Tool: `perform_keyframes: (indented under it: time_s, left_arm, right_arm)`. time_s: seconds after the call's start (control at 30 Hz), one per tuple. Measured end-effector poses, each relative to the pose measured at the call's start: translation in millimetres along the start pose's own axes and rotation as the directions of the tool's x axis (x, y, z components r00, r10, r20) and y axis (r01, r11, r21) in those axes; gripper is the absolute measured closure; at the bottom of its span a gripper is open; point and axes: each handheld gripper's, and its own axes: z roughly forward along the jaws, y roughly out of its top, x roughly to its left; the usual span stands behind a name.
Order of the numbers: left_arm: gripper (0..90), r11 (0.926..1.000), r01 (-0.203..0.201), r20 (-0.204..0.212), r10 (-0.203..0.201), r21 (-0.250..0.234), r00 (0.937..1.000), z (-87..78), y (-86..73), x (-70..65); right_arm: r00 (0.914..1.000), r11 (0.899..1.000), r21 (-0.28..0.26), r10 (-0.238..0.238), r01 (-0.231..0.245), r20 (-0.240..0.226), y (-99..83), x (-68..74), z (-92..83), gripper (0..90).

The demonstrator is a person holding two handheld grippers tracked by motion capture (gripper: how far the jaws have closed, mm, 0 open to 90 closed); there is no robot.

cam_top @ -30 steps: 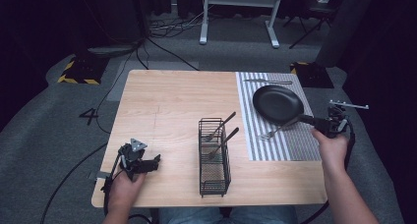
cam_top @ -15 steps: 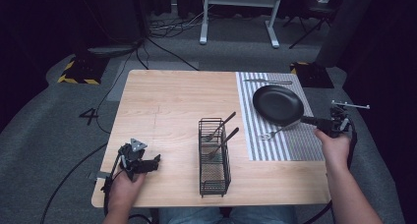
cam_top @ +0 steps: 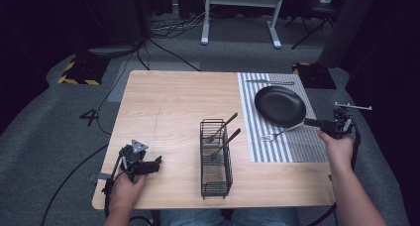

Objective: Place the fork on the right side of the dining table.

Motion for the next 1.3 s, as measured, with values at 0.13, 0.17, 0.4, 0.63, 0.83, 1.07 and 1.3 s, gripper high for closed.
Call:
perform_keyframes:
  time_s: [0.13,0.17,0.4,0.63,0.83,1.07,1.3]
  left_arm:
    - [14.8,1.0000,0.000,0.000,0.000,0.000,1.0000,0.0,0.0,0.0]
    - [14.8,1.0000,-0.001,0.000,0.001,0.000,1.0000,0.0,0.0,0.1]
    - [14.8,1.0000,-0.001,0.000,0.001,0.000,1.0000,0.0,0.0,0.1]
    - [14.8,1.0000,0.000,0.000,0.000,0.000,1.0000,0.0,0.0,0.0]
    - [14.8,1.0000,0.000,0.000,0.000,0.000,1.0000,0.0,0.0,0.0]
    - [14.8,1.0000,0.000,0.000,0.000,0.000,1.0000,0.0,0.0,0.0]
    - [14.8,1.0000,-0.001,0.000,0.001,0.000,1.0000,0.0,0.0,0.0]
  right_arm:
    - [0.9998,1.000,0.007,0.020,-0.020,0.003,-0.7,-7.3,1.7,68.2]
    - [0.9996,1.000,0.008,0.025,-0.026,0.009,-1.5,-9.4,3.1,67.8]
    - [0.9983,0.998,0.022,0.051,-0.052,0.029,-5.0,-20.5,9.2,67.0]
    - [0.9952,0.996,0.038,0.079,-0.081,0.057,-10.9,-31.7,12.3,66.3]
    - [0.9917,0.994,0.042,0.097,-0.101,0.085,-11.9,-37.3,12.4,65.7]
    - [0.9914,0.995,0.018,0.099,-0.101,0.085,-11.0,-39.8,6.6,65.2]
    - [0.9935,0.997,0.008,0.079,-0.080,0.081,-11.2,-36.1,2.5,65.0]
